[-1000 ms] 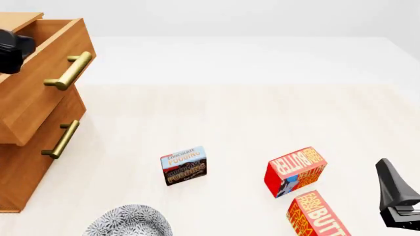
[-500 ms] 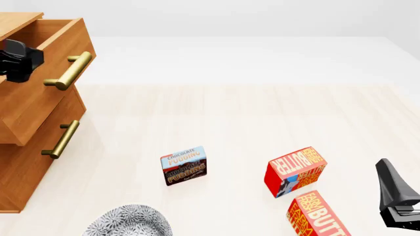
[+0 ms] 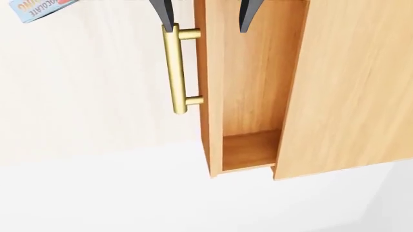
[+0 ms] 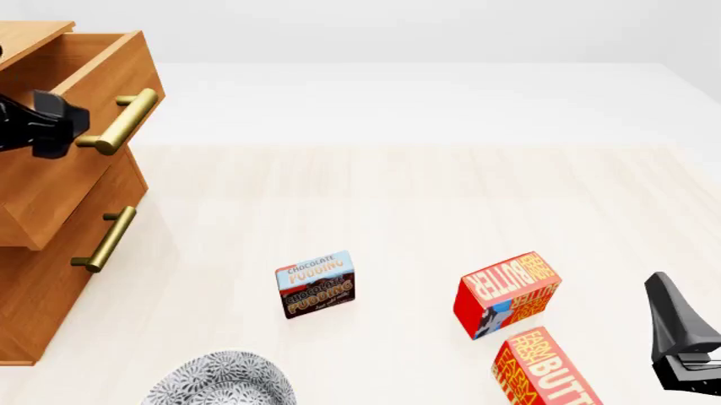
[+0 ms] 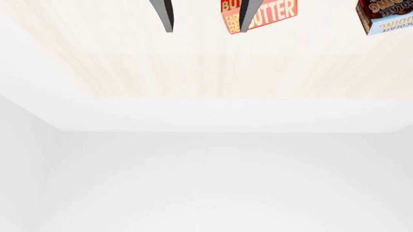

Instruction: Put the chocolate pudding in the top drawer of the cabinet and close it.

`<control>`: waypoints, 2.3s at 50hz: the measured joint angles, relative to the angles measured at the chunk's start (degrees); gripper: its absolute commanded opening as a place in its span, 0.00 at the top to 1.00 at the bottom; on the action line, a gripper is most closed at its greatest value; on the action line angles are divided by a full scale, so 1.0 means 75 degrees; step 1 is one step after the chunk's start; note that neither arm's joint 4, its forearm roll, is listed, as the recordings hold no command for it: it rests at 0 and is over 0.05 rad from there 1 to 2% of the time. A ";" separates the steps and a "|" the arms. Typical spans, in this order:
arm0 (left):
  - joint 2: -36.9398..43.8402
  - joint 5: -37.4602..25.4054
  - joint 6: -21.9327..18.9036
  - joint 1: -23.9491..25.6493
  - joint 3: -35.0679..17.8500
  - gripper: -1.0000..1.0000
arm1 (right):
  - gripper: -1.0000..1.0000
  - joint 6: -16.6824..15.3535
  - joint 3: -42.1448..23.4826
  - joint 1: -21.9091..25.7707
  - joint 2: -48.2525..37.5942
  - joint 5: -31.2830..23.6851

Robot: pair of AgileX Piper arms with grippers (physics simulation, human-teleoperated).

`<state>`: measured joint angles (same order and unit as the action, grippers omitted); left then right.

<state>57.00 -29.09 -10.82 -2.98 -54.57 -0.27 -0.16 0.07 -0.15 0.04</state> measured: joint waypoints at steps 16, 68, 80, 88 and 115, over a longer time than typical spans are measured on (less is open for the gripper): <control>0.0104 0.0256 0.0139 -0.0068 0.0178 0.00 | 0.00 0.0000 -0.0001 0.0000 -0.0001 -0.0001; -0.0056 0.0843 0.0721 0.0580 0.0470 0.00 | 0.00 0.0000 0.0003 0.0000 -0.0002 0.0002; -0.0081 0.1008 0.0859 0.0936 0.0539 0.00 | 0.00 0.0000 0.0003 0.0000 -0.0002 0.0002; -0.0081 0.1115 0.0941 0.1192 0.0573 0.00 | 0.00 0.0000 0.0003 0.0000 -0.0002 0.0002; 0.0129 0.1549 0.1335 0.1948 0.0581 0.00 | 0.00 0.0001 0.0004 0.0000 0.0001 0.0002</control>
<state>57.96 -17.47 -0.81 11.63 -50.21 -0.26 -0.13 0.07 -0.15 0.05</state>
